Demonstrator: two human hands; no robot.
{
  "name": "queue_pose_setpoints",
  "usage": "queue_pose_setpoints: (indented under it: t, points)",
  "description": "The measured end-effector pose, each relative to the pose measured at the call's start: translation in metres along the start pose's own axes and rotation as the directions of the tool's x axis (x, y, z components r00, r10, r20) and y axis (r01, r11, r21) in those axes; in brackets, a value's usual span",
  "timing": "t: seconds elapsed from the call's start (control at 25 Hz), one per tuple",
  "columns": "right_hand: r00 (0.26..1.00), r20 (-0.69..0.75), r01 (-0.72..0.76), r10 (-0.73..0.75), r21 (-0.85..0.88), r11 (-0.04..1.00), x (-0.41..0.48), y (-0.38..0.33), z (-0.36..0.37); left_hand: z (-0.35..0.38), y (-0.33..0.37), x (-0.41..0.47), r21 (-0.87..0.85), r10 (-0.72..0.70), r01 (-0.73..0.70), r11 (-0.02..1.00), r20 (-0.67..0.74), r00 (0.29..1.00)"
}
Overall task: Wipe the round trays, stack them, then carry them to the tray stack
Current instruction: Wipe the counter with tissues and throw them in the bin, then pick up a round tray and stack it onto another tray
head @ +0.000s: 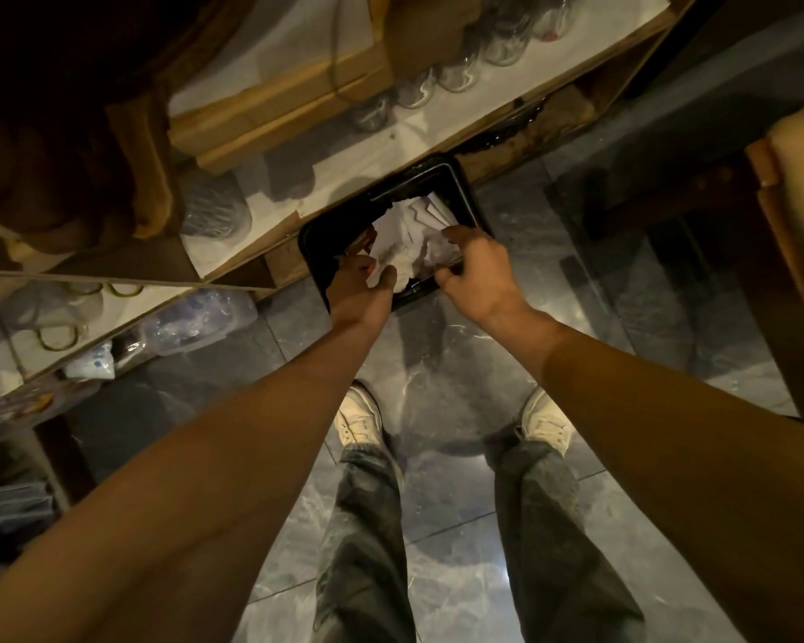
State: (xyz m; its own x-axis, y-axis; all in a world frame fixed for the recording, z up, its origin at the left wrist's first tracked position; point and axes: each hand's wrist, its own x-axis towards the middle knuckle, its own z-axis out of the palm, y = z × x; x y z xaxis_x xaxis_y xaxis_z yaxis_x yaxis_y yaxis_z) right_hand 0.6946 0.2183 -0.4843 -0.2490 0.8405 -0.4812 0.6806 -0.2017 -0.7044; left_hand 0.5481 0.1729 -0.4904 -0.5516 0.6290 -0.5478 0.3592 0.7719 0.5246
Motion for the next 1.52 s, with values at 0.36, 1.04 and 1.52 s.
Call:
queue_pose_setpoints:
  t: [0.36,1.04,1.52]
  points:
    - [0.992,0.044,0.125,-0.120,-0.131,0.983,-0.072,-0.030,-0.048,-0.038,0.027,-0.083,0.160,0.284,-0.306,0.938,0.147,0.947]
    - [0.819,0.172,0.539,-0.547,-0.558,0.631,-0.295,-0.233,-0.187,-0.245,0.099,-0.320,0.186,0.619,-0.605,0.774,-0.024,0.785]
    - [0.731,-0.106,0.520,-0.674,-0.553,0.650,-0.314,-0.384,-0.171,-0.429,0.119,-0.310,0.167,0.685,-0.671,0.723,-0.307,0.661]
